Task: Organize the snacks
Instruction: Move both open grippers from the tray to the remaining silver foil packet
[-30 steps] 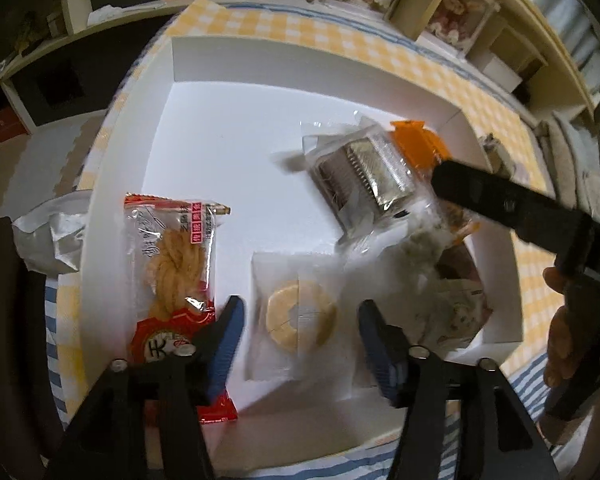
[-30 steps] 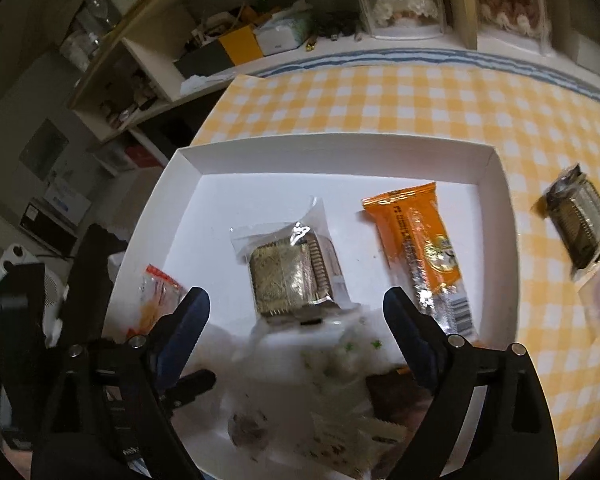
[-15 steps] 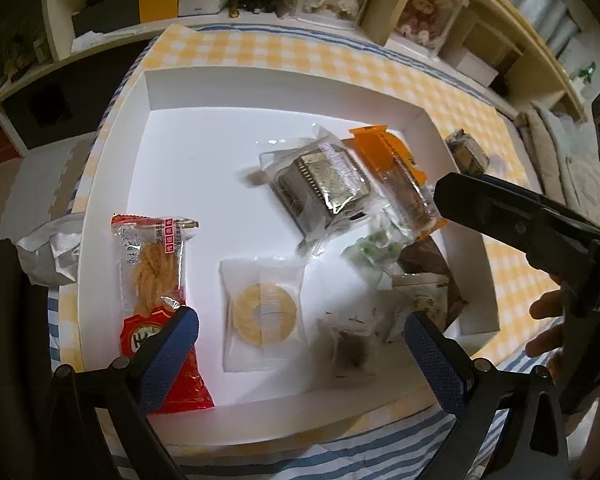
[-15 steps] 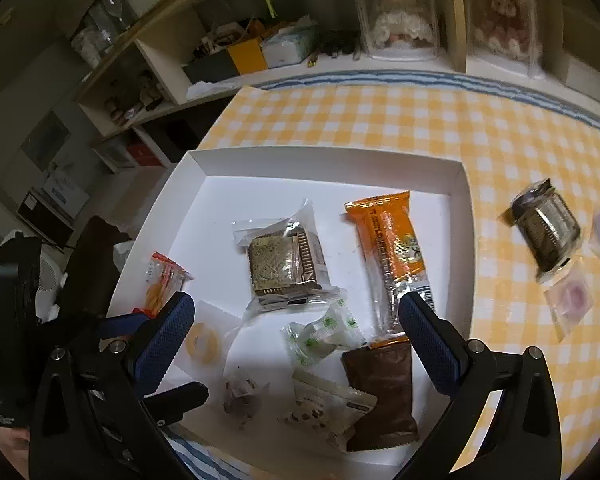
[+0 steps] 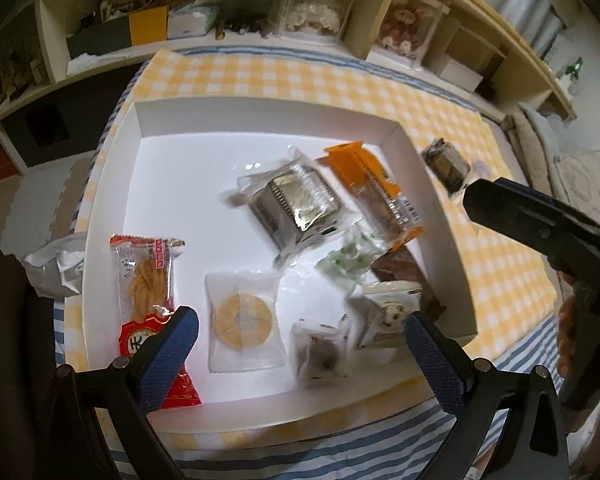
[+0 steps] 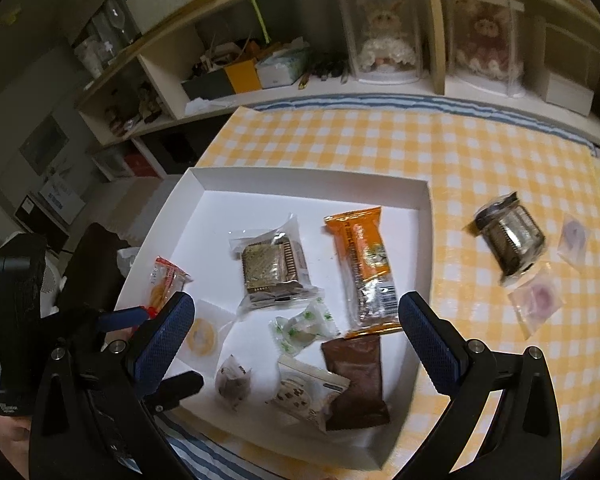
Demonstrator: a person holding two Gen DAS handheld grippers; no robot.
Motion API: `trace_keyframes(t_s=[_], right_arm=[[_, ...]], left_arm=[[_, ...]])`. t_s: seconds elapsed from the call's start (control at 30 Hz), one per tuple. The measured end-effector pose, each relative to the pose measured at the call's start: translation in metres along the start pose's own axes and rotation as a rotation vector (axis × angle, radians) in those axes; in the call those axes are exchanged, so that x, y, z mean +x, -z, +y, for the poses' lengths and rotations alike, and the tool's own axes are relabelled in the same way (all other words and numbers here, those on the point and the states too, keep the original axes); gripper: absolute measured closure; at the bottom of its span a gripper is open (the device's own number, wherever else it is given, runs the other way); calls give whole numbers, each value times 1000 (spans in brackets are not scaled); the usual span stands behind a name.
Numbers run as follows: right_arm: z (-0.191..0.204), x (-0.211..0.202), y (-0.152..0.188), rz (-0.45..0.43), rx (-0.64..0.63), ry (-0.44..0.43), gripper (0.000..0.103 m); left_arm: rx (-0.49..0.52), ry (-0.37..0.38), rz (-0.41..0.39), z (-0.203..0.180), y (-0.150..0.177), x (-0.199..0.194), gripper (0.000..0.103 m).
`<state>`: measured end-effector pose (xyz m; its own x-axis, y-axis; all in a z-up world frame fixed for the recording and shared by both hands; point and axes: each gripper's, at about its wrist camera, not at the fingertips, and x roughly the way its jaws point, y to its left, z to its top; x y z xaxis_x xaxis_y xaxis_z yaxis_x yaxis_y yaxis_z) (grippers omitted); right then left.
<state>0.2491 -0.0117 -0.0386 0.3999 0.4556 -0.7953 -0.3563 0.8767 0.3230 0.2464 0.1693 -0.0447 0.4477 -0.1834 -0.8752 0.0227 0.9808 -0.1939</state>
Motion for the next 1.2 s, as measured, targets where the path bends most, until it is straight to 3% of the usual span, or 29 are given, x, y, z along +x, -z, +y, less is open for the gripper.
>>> trace_keyframes(t_s=[0.67,1.2], right_arm=[[-49,-71,8,-98,29,76,0],[-125,-103,24,-142,108,191,0]], left_arm=[[48,25,-168,-27,-5,-57,0],[107,80,-247,-79,-31,-34,0]])
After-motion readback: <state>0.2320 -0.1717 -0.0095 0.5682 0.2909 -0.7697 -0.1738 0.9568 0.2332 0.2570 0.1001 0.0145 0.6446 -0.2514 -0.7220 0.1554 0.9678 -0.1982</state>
